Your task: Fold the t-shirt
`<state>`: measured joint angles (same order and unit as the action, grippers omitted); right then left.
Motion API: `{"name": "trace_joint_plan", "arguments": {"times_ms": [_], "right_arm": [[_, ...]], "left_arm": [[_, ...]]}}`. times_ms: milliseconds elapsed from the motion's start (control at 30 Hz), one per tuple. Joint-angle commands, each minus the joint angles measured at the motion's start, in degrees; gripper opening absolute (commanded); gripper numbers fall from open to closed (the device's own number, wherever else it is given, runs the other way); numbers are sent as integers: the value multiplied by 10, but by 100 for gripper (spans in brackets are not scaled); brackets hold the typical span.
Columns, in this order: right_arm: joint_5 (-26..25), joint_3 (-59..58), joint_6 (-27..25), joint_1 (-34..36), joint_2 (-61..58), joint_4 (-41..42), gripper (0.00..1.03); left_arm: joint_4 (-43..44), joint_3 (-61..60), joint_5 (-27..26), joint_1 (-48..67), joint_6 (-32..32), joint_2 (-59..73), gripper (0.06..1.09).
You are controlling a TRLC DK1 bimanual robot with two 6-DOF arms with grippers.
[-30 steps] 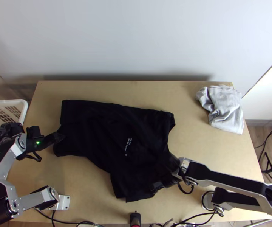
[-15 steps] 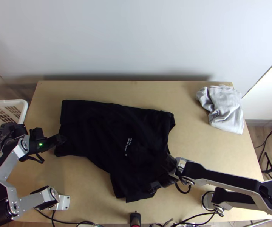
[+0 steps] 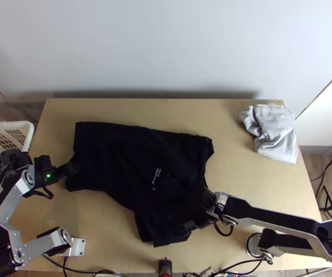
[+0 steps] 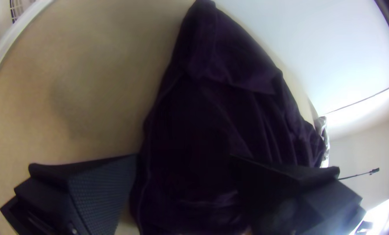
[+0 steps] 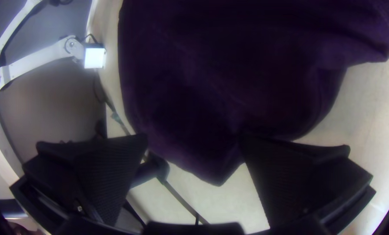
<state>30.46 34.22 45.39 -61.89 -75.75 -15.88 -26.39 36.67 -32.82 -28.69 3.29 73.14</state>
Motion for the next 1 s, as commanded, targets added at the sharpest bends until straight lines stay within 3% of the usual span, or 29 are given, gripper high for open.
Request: {"name": "trace_joint_plan", "arguments": {"times_ms": [0, 200, 267, 300, 333, 367, 400, 500, 733, 967], "right_arm": [[0, 2, 2, 2, 0, -1, 97], [0, 7, 2, 4, -2, -8, 97], [1, 11, 1, 5, -3, -18, 96], [1, 14, -2, 5, -4, -25, 96], [1, 17, -2, 5, -5, -33, 93], [1, 24, -8, 4, -8, -46, 85], [1, 32, -21, 4, -10, -62, 72], [-29, 52, -54, 6, -10, -77, 2], [-40, 45, -71, 11, -3, -77, 3], [-41, 80, -83, 52, 2, -89, 3]], "left_arm": [[4, -11, 0, -6, 28, -1, 103], [5, -32, 18, 3, 54, 6, 103], [6, -40, 31, 14, 65, 2, 93], [6, -41, 33, 17, 66, 2, 79], [7, -40, 36, 17, 70, 2, 54], [19, -41, 42, 17, 71, 2, 18], [23, -40, 53, 17, 70, 5, 11], [24, -41, 60, 2, 71, -3, 9], [25, -39, 60, -12, 64, -11, 9], [1, 16, 60, -12, 15, -12, 9]]}}
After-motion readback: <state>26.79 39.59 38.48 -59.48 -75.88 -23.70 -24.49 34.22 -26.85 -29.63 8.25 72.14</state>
